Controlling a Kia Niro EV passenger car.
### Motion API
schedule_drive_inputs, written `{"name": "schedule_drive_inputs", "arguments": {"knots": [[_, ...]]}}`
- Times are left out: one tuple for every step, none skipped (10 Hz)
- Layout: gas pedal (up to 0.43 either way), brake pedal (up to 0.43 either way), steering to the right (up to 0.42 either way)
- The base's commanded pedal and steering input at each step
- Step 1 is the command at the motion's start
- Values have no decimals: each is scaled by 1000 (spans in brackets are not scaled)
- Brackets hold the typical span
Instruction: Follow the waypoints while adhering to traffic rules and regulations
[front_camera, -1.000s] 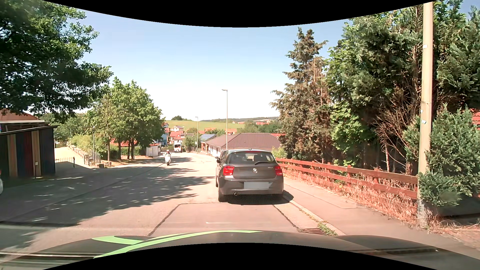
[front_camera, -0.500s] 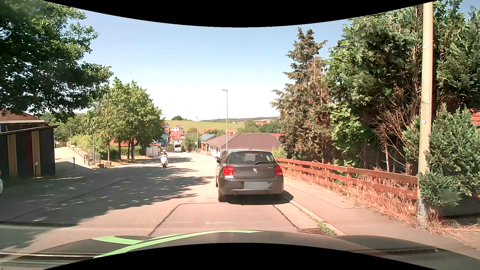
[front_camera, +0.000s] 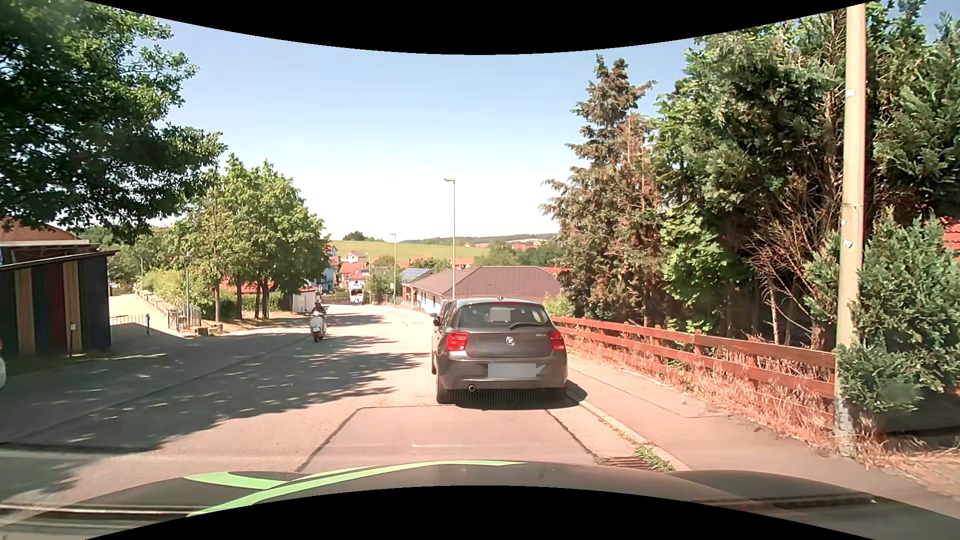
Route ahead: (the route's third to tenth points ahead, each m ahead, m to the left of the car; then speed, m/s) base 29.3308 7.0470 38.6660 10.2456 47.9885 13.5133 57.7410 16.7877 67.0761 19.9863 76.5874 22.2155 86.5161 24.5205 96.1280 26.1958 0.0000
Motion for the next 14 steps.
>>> {"name": "schedule_drive_inputs", "arguments": {"knots": [[0, 317, -239], [0, 317, -239], [0, 317, -239], [0, 317, -239], [0, 317, -239], [0, 317, -239], [0, 323, -240], [0, 317, -239], [0, 317, -239], [0, 317, -239], [0, 317, -239], [0, 323, -239], [0, 323, -239], [0, 323, -240]]}}
